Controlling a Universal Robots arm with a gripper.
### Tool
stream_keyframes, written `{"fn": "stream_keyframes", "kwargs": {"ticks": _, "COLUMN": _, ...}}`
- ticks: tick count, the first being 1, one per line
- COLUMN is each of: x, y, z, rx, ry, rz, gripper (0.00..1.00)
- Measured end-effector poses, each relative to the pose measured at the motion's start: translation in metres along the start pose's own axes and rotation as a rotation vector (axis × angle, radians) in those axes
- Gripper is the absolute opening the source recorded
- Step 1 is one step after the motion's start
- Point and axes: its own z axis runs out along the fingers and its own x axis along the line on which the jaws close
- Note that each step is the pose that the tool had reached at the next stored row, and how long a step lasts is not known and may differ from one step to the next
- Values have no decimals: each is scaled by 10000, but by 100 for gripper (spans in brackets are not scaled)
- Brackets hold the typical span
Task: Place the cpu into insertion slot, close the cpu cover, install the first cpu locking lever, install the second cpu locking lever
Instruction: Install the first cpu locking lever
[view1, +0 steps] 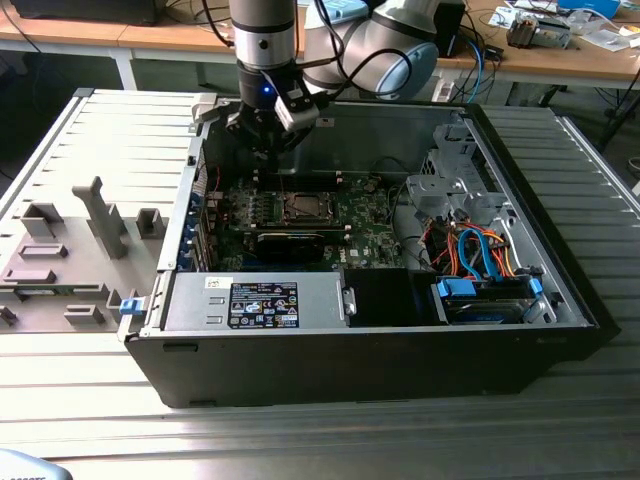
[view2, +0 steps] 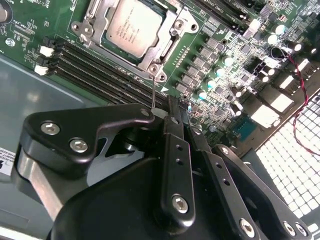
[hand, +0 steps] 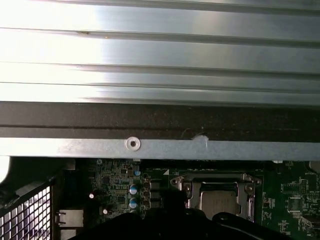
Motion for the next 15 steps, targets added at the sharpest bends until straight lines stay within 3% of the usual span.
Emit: {"fn": "stream_keyframes", "kwargs": {"ticks": 15, "x": -107, "y": -3, "z": 4, "rx": 0, "ry": 10, "rz": 0, "gripper": 11}}
